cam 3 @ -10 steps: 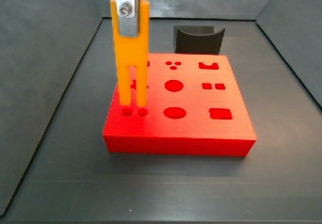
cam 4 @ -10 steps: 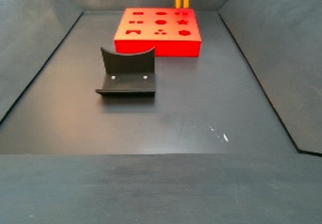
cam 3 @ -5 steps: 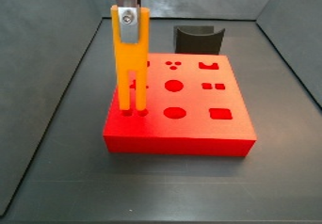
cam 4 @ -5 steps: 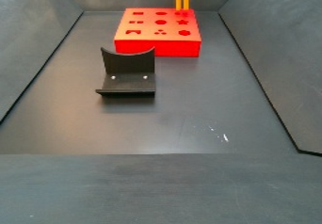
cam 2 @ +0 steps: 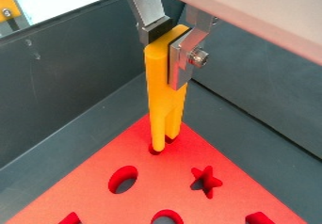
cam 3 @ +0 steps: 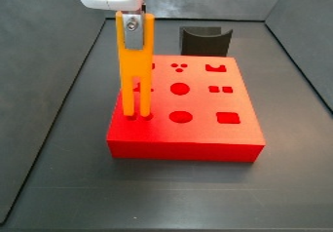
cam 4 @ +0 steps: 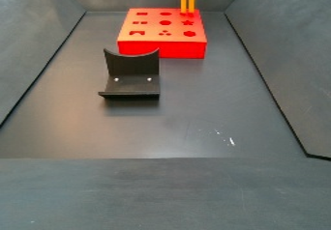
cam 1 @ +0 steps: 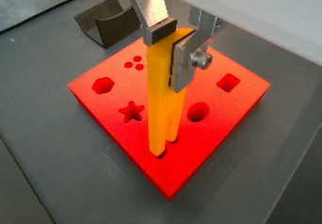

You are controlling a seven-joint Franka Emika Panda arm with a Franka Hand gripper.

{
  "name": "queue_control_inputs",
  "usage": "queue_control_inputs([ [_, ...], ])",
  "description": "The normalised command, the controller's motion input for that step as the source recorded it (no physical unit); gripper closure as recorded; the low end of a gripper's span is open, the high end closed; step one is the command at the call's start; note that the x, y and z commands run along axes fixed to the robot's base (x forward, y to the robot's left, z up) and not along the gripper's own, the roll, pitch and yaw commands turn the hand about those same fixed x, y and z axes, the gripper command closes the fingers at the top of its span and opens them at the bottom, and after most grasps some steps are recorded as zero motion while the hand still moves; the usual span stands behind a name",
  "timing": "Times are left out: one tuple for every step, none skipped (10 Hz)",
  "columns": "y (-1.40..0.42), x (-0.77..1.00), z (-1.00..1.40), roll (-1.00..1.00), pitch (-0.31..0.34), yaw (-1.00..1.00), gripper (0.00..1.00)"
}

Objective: Insert the square-circle object.

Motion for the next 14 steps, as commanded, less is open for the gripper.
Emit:
queue_control_inputs([
  [-0.07,0.10,-0.11,0.16,0.000,0.00,1.00],
  [-0.13,0.15,-0.14,0.13,-0.004,0.00,1.00],
  [-0.12,0.12,-0.19,0.07,-0.029,0.00,1.00],
  [-0.06,0.17,-0.22,0.00,-0.067,0.00,1.00],
  [0.00,0.19,-0.29,0.02,-0.051,0.00,1.00],
  [0.00,0.05,-0.27,0.02,-0.029,0.00,1.00],
  [0.01,-0.10,-0.21,0.00,-0.001,-0.07,1.00],
  [0.01,0.00,-0.24,-0.01,-0.009,-0.06,1.00],
  [0.03,0.00,-0.47,-0.10,-0.036,-0.06,1.00],
  [0.01,0.01,-0.57,-0.11,-0.016,-0.07,1.00],
  [0.00,0.04,-0.67,-0.12,0.000,-0.10,1.00],
  [0.00,0.08,-0.70,-0.10,0.001,-0.09,1.00],
  [0.00,0.06,-0.59,-0.06,0.000,-0.09,1.00],
  [0.00,0.05,-0.49,0.00,0.000,-0.09,1.00],
])
